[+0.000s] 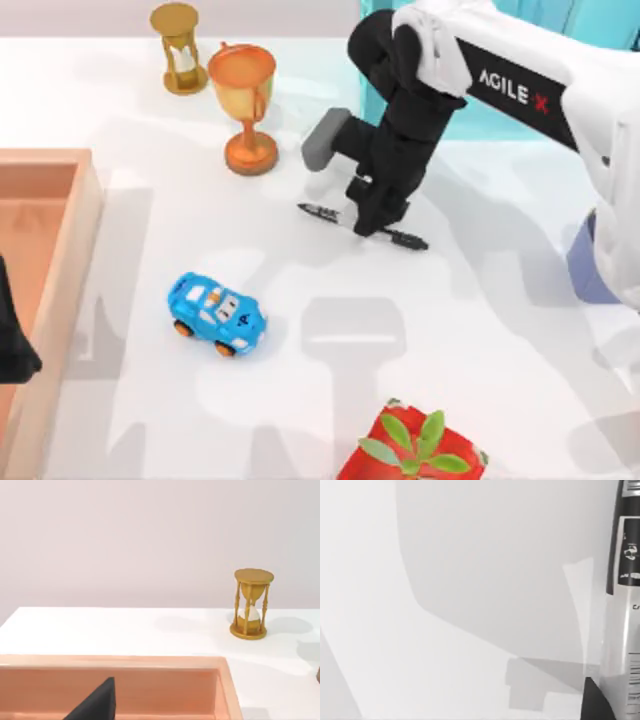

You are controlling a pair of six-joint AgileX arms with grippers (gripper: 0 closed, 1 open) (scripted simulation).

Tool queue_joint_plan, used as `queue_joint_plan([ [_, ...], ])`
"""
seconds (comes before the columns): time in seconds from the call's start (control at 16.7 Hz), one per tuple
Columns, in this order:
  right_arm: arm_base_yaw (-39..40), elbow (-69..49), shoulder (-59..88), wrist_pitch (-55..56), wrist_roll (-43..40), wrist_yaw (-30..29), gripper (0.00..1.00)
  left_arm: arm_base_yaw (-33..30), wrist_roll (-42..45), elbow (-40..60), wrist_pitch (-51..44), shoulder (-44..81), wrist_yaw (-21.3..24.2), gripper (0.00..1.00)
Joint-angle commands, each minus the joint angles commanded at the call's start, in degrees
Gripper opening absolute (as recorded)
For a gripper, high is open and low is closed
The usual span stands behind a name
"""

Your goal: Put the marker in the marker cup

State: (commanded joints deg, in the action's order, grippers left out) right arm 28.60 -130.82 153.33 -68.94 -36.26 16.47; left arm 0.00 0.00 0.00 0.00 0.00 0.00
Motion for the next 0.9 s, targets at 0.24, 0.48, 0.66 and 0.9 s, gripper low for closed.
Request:
queue_joint_plan([
  [0.24, -1.0, -1.0, -3.1, -0.1, -0.7, -1.6, 0.0, 0.0, 0.0, 0.0, 0.0, 0.0, 0.0, 1.0],
  [0.48, 1.4, 5.1, -8.8, -1.9, 2.1, -1.6, 0.0, 0.0, 0.0, 0.0, 0.0, 0.0, 0.0, 1.0],
  [0.66, 3.5, 12.0, -18.4, -2.4, 4.1, -1.8, 0.0, 0.0, 0.0, 0.0, 0.0, 0.0, 0.0, 1.0],
  [0.9, 6.1, 20.8, -33.9, -2.9, 6.6, -1.9, 0.0, 0.0, 0.0, 0.0, 0.0, 0.0, 0.0, 1.0],
])
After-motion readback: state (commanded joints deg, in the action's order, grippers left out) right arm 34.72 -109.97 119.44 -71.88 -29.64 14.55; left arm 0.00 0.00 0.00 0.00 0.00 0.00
